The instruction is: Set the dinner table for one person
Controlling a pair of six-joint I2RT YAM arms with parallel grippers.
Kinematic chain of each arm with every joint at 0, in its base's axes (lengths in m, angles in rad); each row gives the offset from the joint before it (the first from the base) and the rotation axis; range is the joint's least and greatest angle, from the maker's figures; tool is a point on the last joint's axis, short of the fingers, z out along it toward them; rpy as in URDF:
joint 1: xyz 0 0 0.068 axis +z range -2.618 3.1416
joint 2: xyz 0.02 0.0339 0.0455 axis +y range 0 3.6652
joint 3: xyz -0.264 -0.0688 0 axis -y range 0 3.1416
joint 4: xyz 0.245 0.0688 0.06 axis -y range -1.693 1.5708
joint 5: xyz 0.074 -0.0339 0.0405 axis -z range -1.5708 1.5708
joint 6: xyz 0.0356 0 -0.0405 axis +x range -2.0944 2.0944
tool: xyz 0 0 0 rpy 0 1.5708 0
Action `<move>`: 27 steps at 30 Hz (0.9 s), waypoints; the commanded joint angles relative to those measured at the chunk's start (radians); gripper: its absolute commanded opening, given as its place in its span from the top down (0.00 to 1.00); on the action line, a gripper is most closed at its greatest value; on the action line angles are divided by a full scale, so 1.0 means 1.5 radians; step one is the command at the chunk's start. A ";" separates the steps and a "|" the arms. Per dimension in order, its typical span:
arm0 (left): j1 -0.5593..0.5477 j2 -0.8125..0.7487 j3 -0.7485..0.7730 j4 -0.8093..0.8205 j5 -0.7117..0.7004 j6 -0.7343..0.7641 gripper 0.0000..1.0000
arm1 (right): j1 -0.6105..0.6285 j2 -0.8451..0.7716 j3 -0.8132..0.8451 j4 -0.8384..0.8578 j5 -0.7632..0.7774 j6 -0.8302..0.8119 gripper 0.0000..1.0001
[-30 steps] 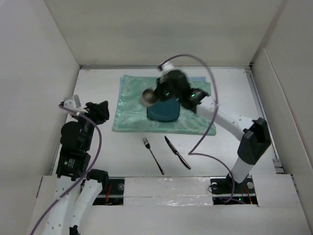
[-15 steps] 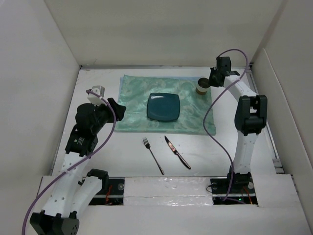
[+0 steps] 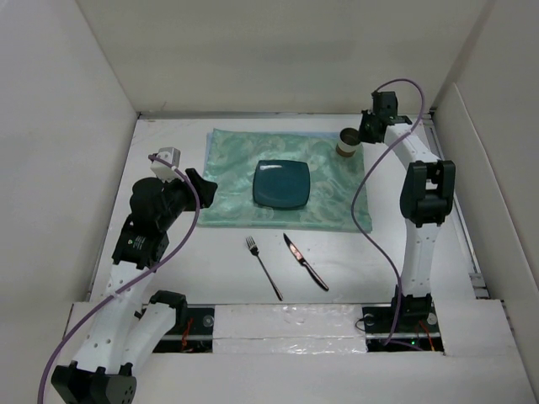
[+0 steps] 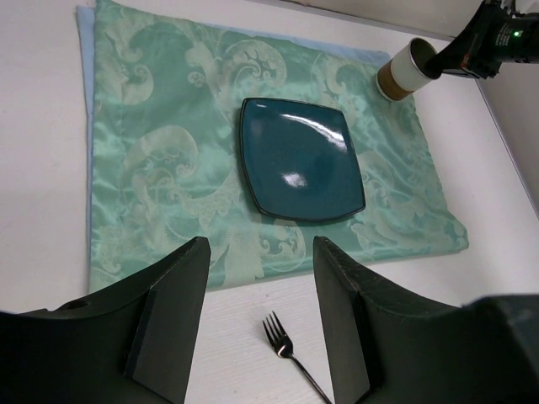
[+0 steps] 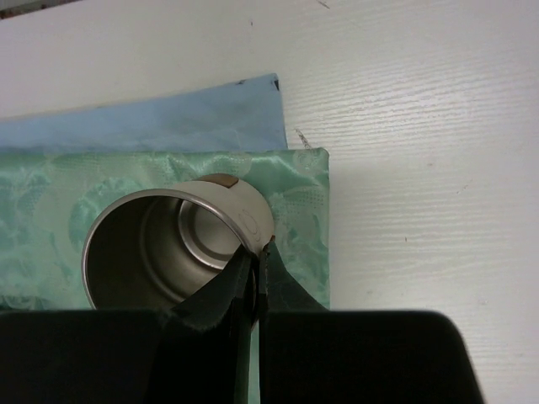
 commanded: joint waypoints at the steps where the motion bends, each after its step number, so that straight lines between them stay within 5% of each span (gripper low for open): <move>1: 0.002 -0.008 0.027 0.021 0.004 0.009 0.51 | 0.002 0.006 0.027 -0.015 -0.005 -0.005 0.97; 5: 0.002 -0.004 0.027 0.019 0.008 0.008 0.51 | 0.002 -0.005 0.011 -0.001 -0.008 -0.001 0.95; 8: 0.002 -0.001 0.027 0.019 0.005 0.008 0.51 | 0.002 -0.021 0.006 0.005 -0.005 -0.001 0.65; 12: 0.002 -0.003 0.027 0.021 0.007 0.008 0.51 | 0.002 -0.081 -0.012 0.029 -0.027 0.003 0.44; 17: 0.002 -0.008 0.027 0.021 0.010 0.006 0.52 | 0.002 -0.198 -0.072 0.065 -0.065 0.013 0.40; 20: 0.002 -0.010 0.027 0.022 0.016 0.005 0.73 | 0.033 -0.329 -0.186 0.141 -0.070 0.017 0.71; 21: 0.002 -0.012 0.028 0.020 0.020 0.006 0.84 | 0.067 -0.419 -0.310 0.175 -0.079 0.018 0.99; 24: 0.002 -0.030 0.028 0.023 0.009 0.004 1.00 | 0.184 -0.592 -0.576 0.338 -0.125 0.010 1.00; 27: 0.002 -0.039 0.027 0.022 0.002 0.001 1.00 | 0.304 -0.697 -0.726 0.334 -0.084 0.010 1.00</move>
